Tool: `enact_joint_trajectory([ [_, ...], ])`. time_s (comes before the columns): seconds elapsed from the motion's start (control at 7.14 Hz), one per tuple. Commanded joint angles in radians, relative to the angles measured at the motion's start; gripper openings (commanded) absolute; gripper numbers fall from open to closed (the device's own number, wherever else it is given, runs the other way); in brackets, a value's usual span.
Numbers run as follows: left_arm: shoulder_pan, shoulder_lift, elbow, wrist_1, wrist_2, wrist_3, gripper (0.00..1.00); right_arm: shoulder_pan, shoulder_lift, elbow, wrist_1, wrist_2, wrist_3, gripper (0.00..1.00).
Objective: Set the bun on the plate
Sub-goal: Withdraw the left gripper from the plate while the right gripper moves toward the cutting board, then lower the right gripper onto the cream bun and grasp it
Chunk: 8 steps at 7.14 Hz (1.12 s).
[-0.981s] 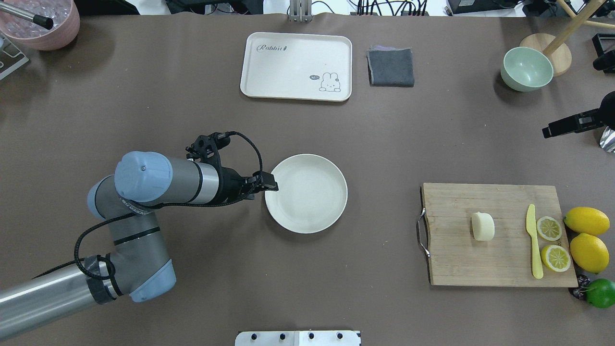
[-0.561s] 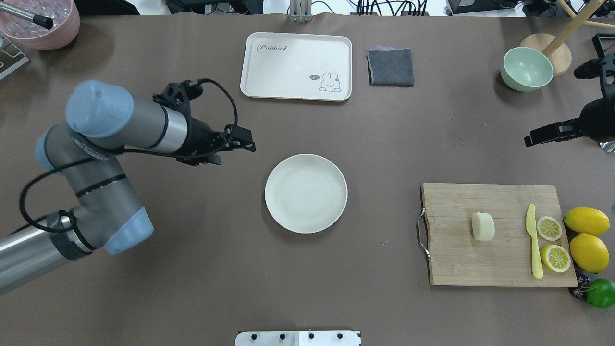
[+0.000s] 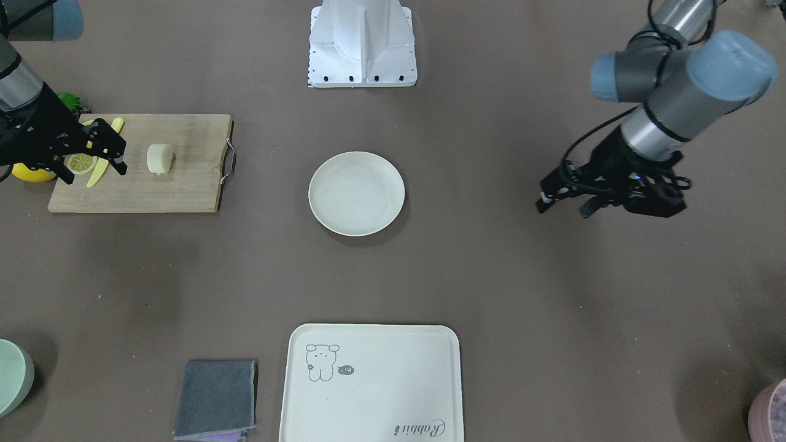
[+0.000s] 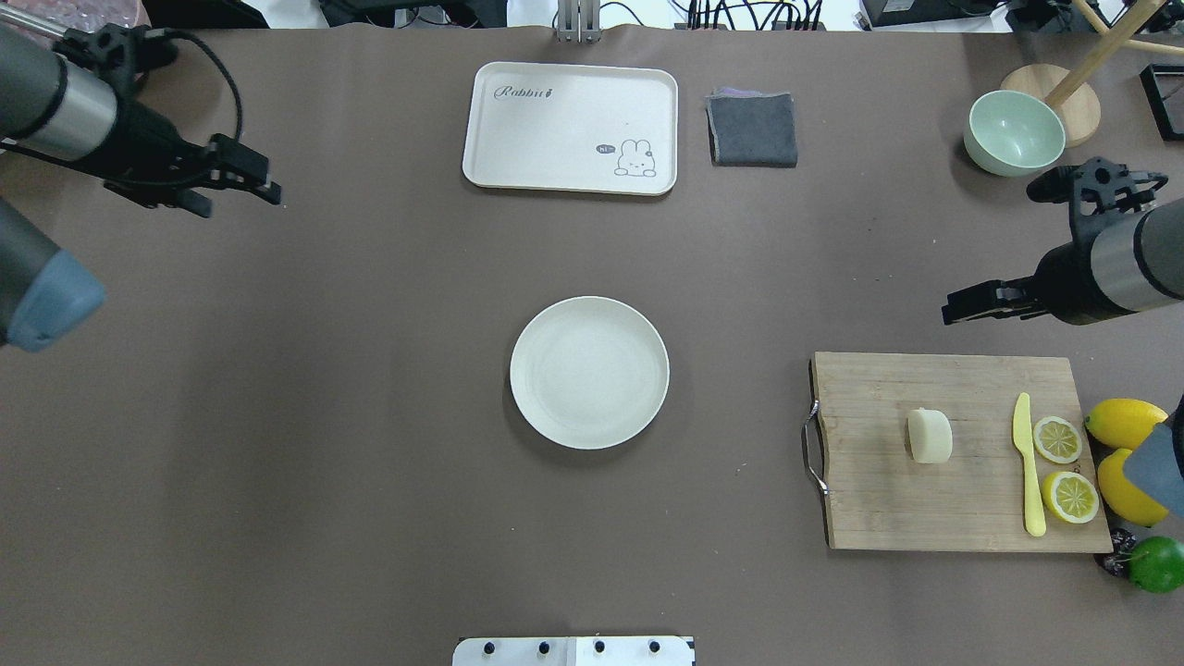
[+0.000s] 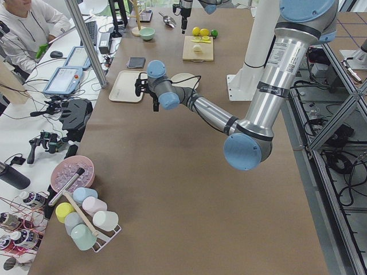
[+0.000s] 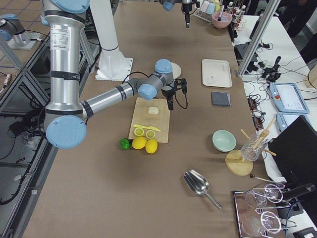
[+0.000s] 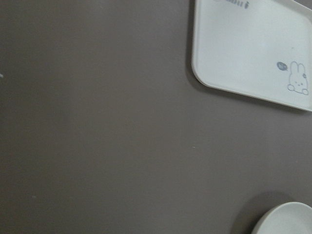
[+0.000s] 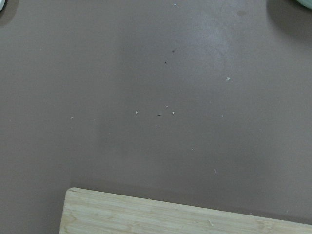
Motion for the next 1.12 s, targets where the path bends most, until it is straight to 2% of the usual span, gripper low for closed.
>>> enact_joint_trajectory([
  [0.0, -0.182, 0.076, 0.013, 0.226, -0.034, 0.449, 0.98, -0.137, -0.005, 0.004, -0.001, -0.106, 0.136, 1.00],
  [0.14, -0.236, 0.111, 0.016, 0.240, -0.025, 0.549, 0.98, -0.179, -0.024, 0.001, 0.001, -0.132, 0.152, 1.00],
  [0.28, -0.246, 0.131, 0.016, 0.237, -0.025, 0.570, 0.98, -0.232, -0.035, -0.004, 0.002, -0.184, 0.204, 1.00],
  [0.84, -0.250, 0.132, 0.013, 0.236, -0.023, 0.570, 0.98, -0.345, -0.061, -0.021, 0.004, -0.245, 0.258, 0.97],
  [0.98, -0.250, 0.132, 0.014, 0.236, -0.022, 0.567, 0.98, -0.359, -0.071, -0.021, 0.004, -0.274, 0.261, 0.81],
])
